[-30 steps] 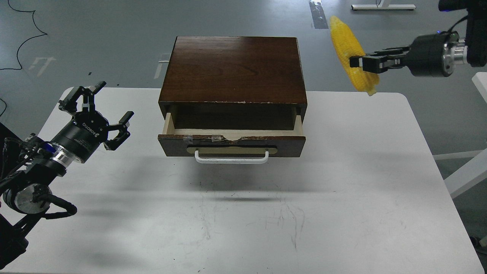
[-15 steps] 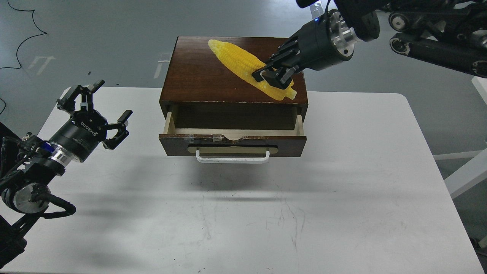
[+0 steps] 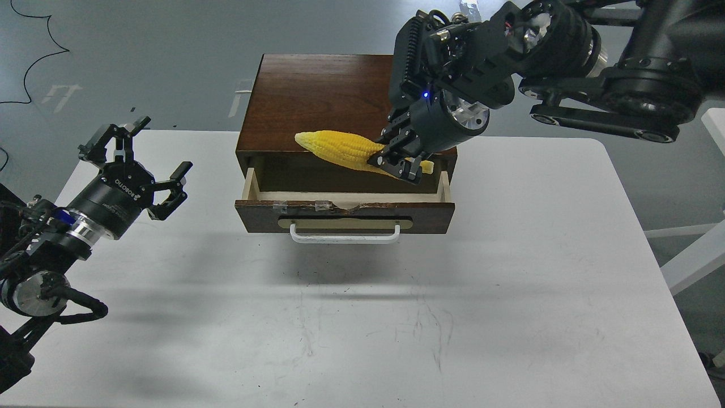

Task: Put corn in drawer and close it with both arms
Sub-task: 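Lower the corn into the open drawer and open the right gripper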

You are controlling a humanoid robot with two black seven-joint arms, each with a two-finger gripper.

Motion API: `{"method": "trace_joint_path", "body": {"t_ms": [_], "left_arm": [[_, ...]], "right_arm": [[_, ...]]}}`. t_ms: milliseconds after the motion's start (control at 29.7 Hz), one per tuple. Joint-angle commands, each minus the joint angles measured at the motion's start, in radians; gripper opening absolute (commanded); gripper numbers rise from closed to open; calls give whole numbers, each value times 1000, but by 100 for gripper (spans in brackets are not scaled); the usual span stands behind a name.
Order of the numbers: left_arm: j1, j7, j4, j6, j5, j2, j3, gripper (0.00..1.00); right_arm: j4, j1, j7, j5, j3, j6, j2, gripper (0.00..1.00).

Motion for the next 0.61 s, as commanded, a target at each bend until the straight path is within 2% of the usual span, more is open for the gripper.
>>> {"method": "trace_joint_path", "body": {"t_ms": [0,67,202,404,573], "left_arm": [[0,0,0,0,0,0,0,100],[0,0,0,0,0,0,0,100],[1,0,0,0,-1,0,0,100],[1,0,0,0,-1,0,0,100],[1,0,0,0,-1,0,0,100]], "right_arm": [[-3,-6,0,1,-1,-1,8,19],[-3,-9,0,1,-2,-1,8,27],[-5,-13,0,5,-1,-1,8,64],[-5,-13,0,12,-1,-2,8,71],[-5,-12,0,15,1,-4,2,83]]}}
